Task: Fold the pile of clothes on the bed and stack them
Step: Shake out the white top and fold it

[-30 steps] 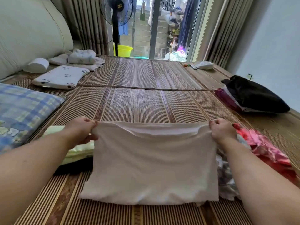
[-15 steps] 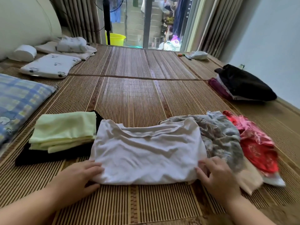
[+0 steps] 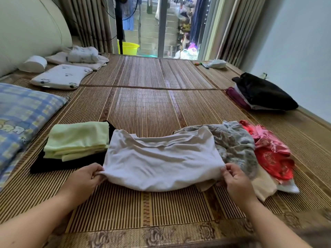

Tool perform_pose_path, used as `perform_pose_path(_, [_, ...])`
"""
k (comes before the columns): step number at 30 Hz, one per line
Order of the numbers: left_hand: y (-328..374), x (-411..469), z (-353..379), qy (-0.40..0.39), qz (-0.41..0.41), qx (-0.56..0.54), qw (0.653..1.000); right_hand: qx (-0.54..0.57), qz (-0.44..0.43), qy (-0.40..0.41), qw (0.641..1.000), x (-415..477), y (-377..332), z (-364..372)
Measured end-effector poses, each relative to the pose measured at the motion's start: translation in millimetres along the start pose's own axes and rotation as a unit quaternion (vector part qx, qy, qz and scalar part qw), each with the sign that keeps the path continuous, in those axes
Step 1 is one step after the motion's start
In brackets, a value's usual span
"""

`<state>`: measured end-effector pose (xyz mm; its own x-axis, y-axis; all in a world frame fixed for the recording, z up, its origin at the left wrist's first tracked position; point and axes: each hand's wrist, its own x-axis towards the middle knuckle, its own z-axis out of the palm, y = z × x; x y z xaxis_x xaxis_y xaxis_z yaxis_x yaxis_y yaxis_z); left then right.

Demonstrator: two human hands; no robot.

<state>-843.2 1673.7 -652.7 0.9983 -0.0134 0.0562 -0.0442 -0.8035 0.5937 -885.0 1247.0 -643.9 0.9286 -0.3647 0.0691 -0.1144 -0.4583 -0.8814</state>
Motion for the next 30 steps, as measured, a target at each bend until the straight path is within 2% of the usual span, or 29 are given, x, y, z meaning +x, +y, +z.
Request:
perform_pose_path(4, [-1,1,-4,0.026,-0.005,0.002,1.0,0.098,-0.008,0.035,0.995,4,-2,0])
perform_pose_path(6, [0,3,-8,0.038,-0.005,-0.004,0.999,0.113,-0.006,0.031,0.993,7,-8,1])
perform_pose_path(11, [-8,6,-13,-0.089,0.006,0.034,0.995,0.064,-0.022,-0.052,0.996,13,-13,-3])
perform_pose_path(13, [-14,6,-14,-0.098,0.024,0.06,0.993,-0.027,-0.031,-0.107,0.993,12,-9,-8])
perform_pose_path(16, [-15,6,-12,-0.085,0.056,0.124,0.987,-0.198,-0.058,-0.153,0.966,9,-8,-12])
perform_pose_path(18, [-11,9,-12,-0.047,0.056,0.133,0.988,-0.252,-0.085,-0.13,0.955,9,-11,-12])
perform_pose_path(20, [-3,14,-20,0.013,0.051,0.115,0.992,-0.259,-0.1,-0.064,0.959,13,-20,-16])
perform_pose_path(22, [8,24,-40,0.089,0.065,0.088,0.99,-0.229,-0.122,-0.016,0.966,22,-38,-23])
perform_pose_path(25, [26,39,-84,0.177,0.081,0.0,0.981,-0.107,-0.136,0.026,0.985,40,-79,-42])
perform_pose_path(28, [46,49,-131,0.164,0.055,-0.157,0.972,0.046,-0.138,0.07,0.987,52,-131,-62])
perform_pose_path(30, [62,51,-157,0.153,0.044,-0.267,0.95,0.101,-0.16,0.086,0.978,54,-162,-73])
